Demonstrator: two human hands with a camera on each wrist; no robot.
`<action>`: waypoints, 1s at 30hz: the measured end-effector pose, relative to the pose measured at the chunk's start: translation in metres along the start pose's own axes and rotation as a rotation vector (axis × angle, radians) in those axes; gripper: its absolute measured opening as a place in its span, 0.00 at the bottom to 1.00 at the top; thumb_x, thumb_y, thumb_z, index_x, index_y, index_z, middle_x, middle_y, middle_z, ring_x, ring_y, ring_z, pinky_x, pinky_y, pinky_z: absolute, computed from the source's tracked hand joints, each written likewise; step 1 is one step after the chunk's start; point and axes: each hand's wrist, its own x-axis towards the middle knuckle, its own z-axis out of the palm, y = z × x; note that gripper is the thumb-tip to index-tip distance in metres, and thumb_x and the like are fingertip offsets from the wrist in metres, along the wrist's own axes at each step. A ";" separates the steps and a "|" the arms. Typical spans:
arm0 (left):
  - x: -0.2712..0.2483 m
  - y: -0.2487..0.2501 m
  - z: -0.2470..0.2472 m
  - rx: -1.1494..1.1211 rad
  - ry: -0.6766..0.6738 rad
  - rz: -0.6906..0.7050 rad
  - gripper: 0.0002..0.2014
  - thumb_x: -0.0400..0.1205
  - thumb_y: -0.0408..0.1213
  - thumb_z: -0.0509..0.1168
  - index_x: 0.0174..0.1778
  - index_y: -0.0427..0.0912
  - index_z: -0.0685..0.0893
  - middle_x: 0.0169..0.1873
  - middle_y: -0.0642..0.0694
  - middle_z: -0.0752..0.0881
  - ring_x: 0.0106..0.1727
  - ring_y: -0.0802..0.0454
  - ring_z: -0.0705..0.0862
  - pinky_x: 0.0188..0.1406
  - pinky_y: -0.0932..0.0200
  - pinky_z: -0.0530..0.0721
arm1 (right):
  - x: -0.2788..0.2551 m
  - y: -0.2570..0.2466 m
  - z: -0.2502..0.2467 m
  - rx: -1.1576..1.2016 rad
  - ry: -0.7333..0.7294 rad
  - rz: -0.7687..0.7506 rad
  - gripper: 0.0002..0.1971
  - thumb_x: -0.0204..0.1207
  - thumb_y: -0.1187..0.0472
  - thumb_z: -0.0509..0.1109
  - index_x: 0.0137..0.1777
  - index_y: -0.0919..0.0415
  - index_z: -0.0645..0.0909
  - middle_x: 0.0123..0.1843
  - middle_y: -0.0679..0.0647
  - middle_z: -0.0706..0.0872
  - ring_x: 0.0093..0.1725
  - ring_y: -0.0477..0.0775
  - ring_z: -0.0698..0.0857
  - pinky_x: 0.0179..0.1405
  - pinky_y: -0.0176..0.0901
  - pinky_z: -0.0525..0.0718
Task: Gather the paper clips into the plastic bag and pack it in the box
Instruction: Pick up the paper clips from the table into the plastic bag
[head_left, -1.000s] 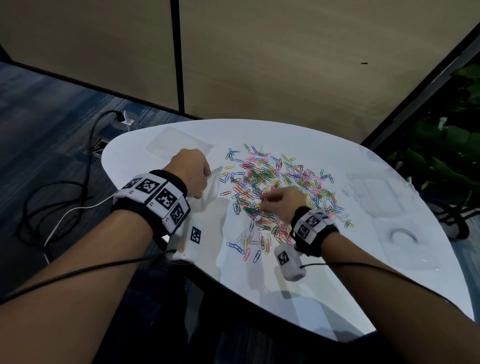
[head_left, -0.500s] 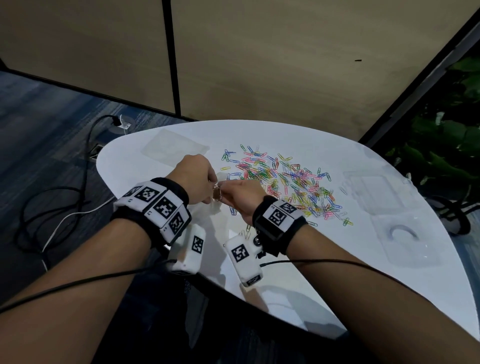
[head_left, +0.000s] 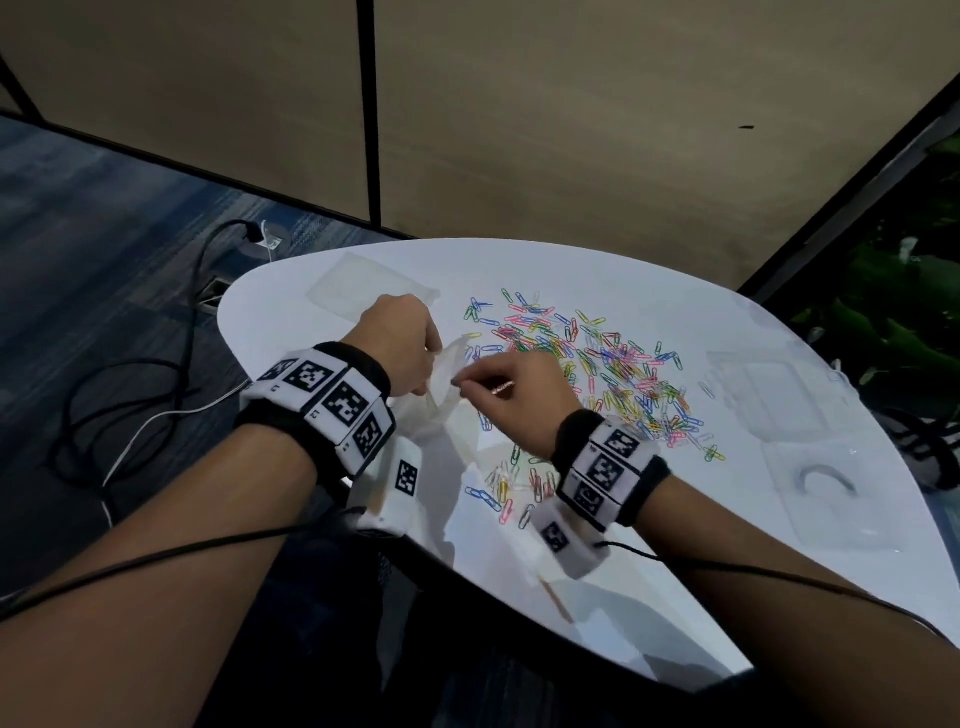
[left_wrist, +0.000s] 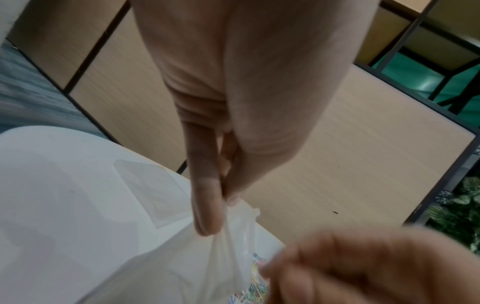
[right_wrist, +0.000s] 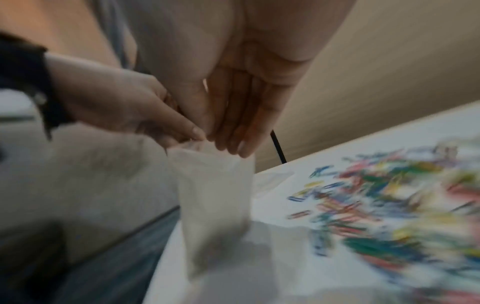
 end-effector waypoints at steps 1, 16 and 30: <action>0.000 -0.002 -0.002 -0.004 0.007 -0.010 0.11 0.79 0.22 0.68 0.50 0.37 0.93 0.36 0.40 0.94 0.31 0.52 0.92 0.51 0.50 0.94 | -0.009 0.008 -0.005 -0.095 -0.068 -0.057 0.08 0.77 0.61 0.71 0.52 0.55 0.91 0.48 0.48 0.93 0.42 0.43 0.89 0.49 0.36 0.88; -0.004 0.004 -0.003 0.022 -0.034 -0.027 0.15 0.80 0.21 0.67 0.60 0.36 0.90 0.46 0.38 0.93 0.35 0.46 0.93 0.54 0.49 0.93 | -0.053 0.115 0.028 -0.922 -0.426 -0.322 0.30 0.79 0.63 0.67 0.81 0.59 0.66 0.85 0.61 0.64 0.83 0.70 0.64 0.75 0.67 0.73; -0.004 0.008 0.003 0.038 -0.058 -0.009 0.12 0.83 0.25 0.64 0.57 0.38 0.89 0.40 0.39 0.93 0.38 0.45 0.95 0.52 0.49 0.94 | -0.008 0.099 0.007 -0.525 -0.184 0.210 0.09 0.77 0.68 0.71 0.51 0.61 0.92 0.48 0.56 0.92 0.48 0.56 0.90 0.53 0.46 0.88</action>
